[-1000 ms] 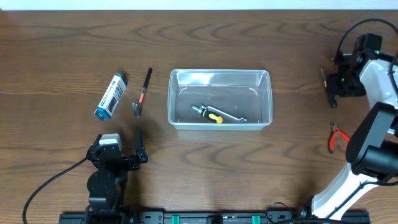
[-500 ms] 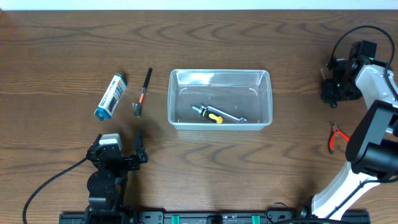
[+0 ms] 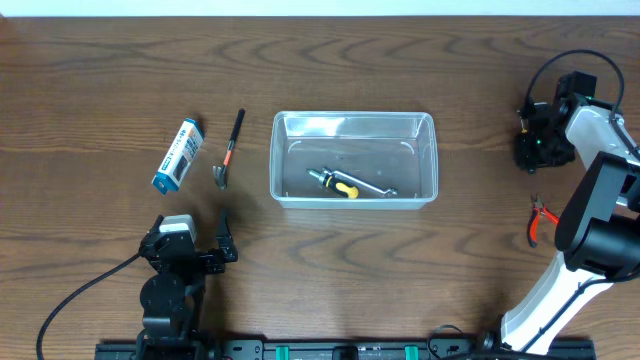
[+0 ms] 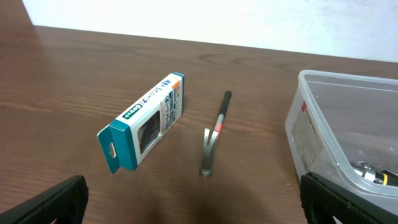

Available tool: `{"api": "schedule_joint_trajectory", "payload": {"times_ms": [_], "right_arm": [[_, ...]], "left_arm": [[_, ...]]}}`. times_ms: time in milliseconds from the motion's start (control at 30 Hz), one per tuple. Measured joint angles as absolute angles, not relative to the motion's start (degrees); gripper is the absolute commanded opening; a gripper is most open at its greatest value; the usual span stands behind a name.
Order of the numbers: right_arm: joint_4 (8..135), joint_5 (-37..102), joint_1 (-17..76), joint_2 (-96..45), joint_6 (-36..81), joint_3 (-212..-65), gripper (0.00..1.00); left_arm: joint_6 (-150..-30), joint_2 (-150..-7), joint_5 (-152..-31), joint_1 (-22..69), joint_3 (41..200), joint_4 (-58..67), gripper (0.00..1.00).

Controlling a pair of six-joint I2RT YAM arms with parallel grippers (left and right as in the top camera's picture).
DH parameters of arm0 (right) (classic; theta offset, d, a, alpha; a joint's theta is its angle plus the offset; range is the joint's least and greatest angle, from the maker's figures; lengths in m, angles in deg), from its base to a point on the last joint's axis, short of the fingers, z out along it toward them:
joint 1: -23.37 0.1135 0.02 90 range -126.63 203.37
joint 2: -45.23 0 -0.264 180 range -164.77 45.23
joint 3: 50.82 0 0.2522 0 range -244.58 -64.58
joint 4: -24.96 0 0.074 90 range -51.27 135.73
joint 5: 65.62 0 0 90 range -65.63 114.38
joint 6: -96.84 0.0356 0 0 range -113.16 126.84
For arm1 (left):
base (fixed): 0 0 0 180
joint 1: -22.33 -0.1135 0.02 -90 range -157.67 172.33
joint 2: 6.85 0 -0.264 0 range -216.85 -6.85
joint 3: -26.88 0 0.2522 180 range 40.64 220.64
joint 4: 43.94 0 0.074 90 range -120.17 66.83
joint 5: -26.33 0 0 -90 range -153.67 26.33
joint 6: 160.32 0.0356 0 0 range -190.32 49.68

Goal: Pack container
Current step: 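Move the right gripper to the yellow-handled screwdriver and grasp it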

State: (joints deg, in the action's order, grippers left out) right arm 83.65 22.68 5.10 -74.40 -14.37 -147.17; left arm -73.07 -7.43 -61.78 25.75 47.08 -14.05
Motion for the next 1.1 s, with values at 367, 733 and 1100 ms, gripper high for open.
{"api": "schedule_joint_trajectory", "payload": {"times_ms": [367, 733, 1100], "right_arm": [[83.9, 22.7, 5.1, -74.4, -13.0, -147.2, 0.07], [84.5, 22.7, 5.2, -74.4, -11.3, -147.3, 0.01], [88.1, 24.3, 6.4, -74.4, -10.7, -150.2, 0.01]], "left_arm": [[-73.1, -7.4, -61.8, 25.8, 47.1, -14.1, 0.98], [-73.1, -7.4, -61.8, 25.8, 47.1, -14.1, 0.98], [-73.1, -7.4, -61.8, 25.8, 47.1, -14.1, 0.98]]}}
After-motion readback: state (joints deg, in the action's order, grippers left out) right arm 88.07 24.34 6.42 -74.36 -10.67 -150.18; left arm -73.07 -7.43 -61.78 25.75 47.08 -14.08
